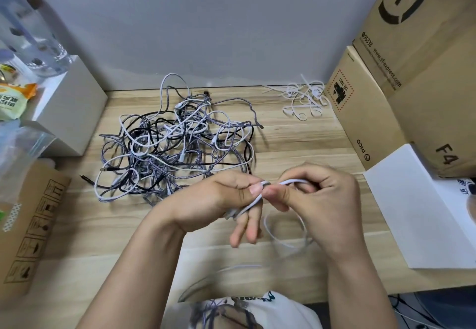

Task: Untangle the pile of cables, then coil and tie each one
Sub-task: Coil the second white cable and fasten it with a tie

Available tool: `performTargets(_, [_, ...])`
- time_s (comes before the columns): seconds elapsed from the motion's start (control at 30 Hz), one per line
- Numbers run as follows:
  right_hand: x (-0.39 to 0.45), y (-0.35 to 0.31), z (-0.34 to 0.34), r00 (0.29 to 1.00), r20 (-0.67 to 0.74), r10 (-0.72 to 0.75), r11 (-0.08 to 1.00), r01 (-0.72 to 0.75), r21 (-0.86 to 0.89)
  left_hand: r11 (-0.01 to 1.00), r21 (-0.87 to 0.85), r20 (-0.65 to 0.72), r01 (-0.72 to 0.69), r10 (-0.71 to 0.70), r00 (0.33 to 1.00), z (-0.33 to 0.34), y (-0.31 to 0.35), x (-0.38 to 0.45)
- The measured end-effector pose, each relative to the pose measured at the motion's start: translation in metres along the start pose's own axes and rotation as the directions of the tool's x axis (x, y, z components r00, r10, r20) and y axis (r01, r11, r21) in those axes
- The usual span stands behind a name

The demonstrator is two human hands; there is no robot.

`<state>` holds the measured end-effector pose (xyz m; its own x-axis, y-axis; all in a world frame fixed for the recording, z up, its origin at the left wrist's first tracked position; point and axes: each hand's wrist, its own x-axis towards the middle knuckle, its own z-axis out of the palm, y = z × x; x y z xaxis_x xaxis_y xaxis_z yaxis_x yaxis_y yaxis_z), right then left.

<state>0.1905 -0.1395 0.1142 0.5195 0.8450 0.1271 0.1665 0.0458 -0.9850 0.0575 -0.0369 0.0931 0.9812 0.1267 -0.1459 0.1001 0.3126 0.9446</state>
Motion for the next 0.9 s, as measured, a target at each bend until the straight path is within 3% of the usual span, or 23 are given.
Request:
performTargets(0.1, [0.007, 0.000, -0.007, 0.987, -0.139, -0.082, 0.993, 0.092, 0.067, 0.942, -0.324, 0.151, -0.082, 0.137, 0.979, 0.005, -0.002, -0.001])
performTargets(0.17, [0.014, 0.006, -0.009, 0.983, -0.160, -0.089, 0.990, 0.105, 0.093, 0.860, -0.488, 0.139, -0.151, 0.247, 0.959, 0.012, -0.001, 0.002])
performTargets(0.27, [0.020, 0.020, -0.005, 0.999, -0.028, -0.043, 0.999, 0.042, -0.020, 0.656, -0.711, -0.028, -0.255, 0.336, 0.942, 0.011, 0.004, 0.008])
performTargets(0.37, [0.018, 0.032, -0.001, 0.978, 0.201, 0.049, 0.986, -0.016, -0.164, 0.529, -0.754, -0.225, -0.390, 0.350, 0.909, 0.002, 0.006, 0.012])
performTargets(0.5, [0.009, 0.037, 0.005, 0.935, 0.322, 0.148, 0.933, -0.024, -0.360, 0.621, -0.581, -0.503, -0.526, 0.235, 0.832, 0.009, 0.006, 0.020])
performTargets(0.6, [0.003, 0.038, 0.011, 0.931, 0.329, 0.156, 0.886, 0.016, -0.464, 0.673, -0.497, -0.577, -0.548, 0.215, 0.788, 0.015, 0.003, 0.026])
performTargets(0.7, [-0.002, 0.035, 0.011, 0.930, 0.332, 0.155, 0.852, 0.044, -0.521, 0.786, -0.334, -0.626, -0.520, 0.227, 0.746, 0.013, -0.003, 0.029])
performTargets(0.8, [-0.005, 0.032, 0.013, 0.941, 0.321, 0.106, 0.804, 0.109, -0.584, 0.910, -0.047, -0.610, -0.411, 0.299, 0.734, 0.016, -0.010, 0.032])
performTargets(0.9, [-0.005, 0.031, 0.013, 0.932, 0.321, 0.170, 0.880, 0.003, -0.475, 0.907, 0.311, -0.542, -0.284, 0.414, 0.731, 0.016, -0.018, 0.033])
